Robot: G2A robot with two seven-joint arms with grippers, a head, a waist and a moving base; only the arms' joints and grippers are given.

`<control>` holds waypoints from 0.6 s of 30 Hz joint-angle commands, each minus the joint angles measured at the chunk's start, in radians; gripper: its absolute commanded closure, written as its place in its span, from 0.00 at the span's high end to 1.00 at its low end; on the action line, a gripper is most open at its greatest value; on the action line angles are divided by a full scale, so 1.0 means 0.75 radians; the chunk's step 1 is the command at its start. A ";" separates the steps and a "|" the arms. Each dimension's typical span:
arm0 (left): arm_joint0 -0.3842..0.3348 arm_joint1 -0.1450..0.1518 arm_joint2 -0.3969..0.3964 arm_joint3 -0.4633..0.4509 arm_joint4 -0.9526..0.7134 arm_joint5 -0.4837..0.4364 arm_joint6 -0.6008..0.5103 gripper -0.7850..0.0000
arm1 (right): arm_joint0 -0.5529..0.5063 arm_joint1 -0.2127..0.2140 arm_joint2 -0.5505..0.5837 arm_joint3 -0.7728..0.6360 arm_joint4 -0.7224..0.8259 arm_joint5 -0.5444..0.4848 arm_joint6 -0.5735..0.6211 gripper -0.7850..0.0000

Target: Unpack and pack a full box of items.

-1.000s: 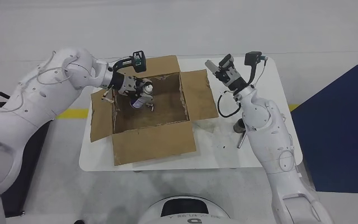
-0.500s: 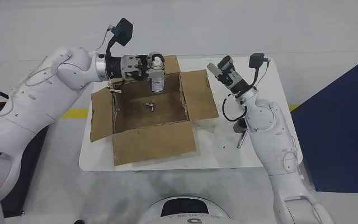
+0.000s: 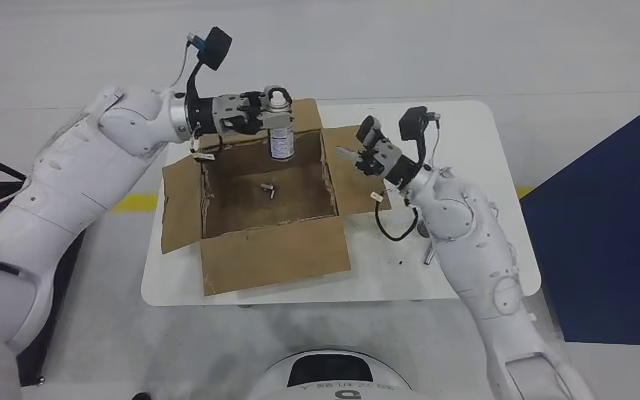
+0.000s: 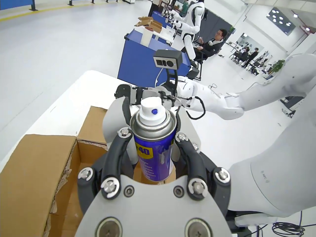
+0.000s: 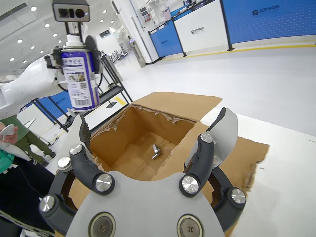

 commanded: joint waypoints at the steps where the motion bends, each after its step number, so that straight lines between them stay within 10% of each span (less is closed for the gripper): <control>1: -0.020 -0.034 0.002 0.026 0.002 0.000 -0.058 0.00 | 0.012 -0.003 -0.035 -0.005 -0.001 -0.002 0.019 1.00; 18: -0.068 -0.212 0.004 0.158 0.283 0.000 -0.036 0.00 | 0.136 -0.030 -0.190 0.031 0.181 0.149 0.146 0.89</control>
